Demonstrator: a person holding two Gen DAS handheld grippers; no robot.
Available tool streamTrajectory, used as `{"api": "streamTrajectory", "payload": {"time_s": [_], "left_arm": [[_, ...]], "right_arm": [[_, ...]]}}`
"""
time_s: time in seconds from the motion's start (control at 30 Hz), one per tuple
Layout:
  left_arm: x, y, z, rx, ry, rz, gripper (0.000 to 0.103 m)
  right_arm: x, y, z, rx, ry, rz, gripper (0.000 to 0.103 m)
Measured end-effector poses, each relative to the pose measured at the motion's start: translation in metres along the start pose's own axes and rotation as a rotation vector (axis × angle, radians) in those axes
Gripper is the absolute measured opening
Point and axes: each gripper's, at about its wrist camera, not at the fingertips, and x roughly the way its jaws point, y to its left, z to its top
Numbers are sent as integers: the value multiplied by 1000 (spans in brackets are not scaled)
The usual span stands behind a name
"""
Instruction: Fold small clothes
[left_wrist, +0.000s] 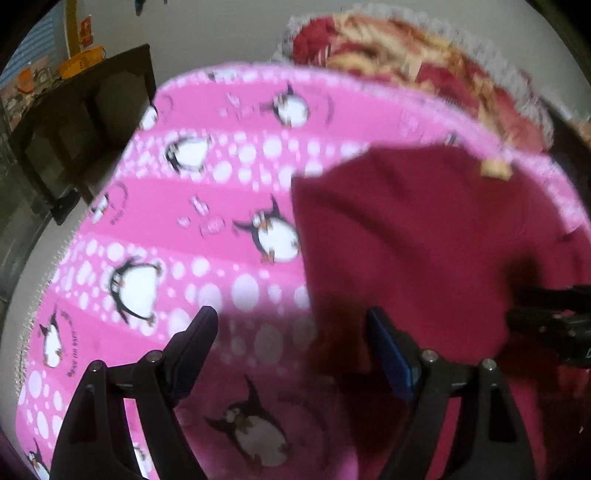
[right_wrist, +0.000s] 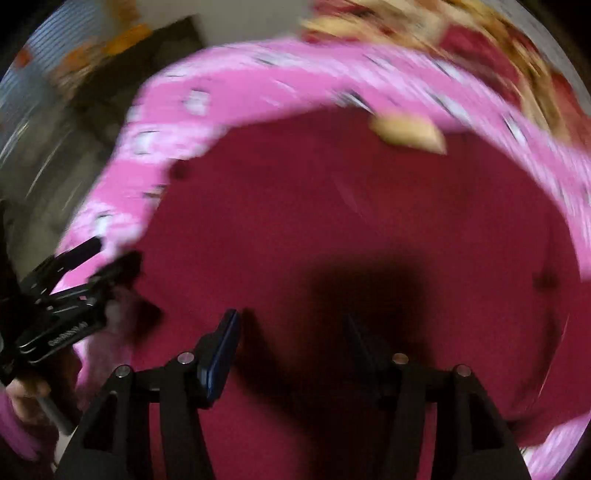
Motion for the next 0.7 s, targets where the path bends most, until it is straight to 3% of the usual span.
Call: {"api": "streamTrajectory", "payload": {"time_s": [0.13, 0.2, 0.27, 0.4, 0.47, 0.57, 0.7], "left_arm": [[3, 3, 0, -26, 18, 4, 87], [-6, 2, 3, -19, 2, 13, 87], [-21, -2, 6, -3, -31, 18, 86], [-43, -18, 9, 27, -78, -9, 87], [-50, -30, 11, 46, -92, -29, 86], [-48, -50, 13, 78, -97, -56, 87], [-38, -70, 12, 107, -78, -51, 87]], "right_arm": [[-18, -2, -4, 6, -32, 35, 63], [-45, -4, -8, -23, -94, 22, 63], [-78, -20, -16, -20, -167, -29, 71], [-125, -83, -39, 128, -259, -150, 74], [-138, -118, -52, 223, -274, -164, 74], [-146, -167, -76, 402, -278, -132, 74], [-149, -169, -86, 406, -287, -71, 74]]}}
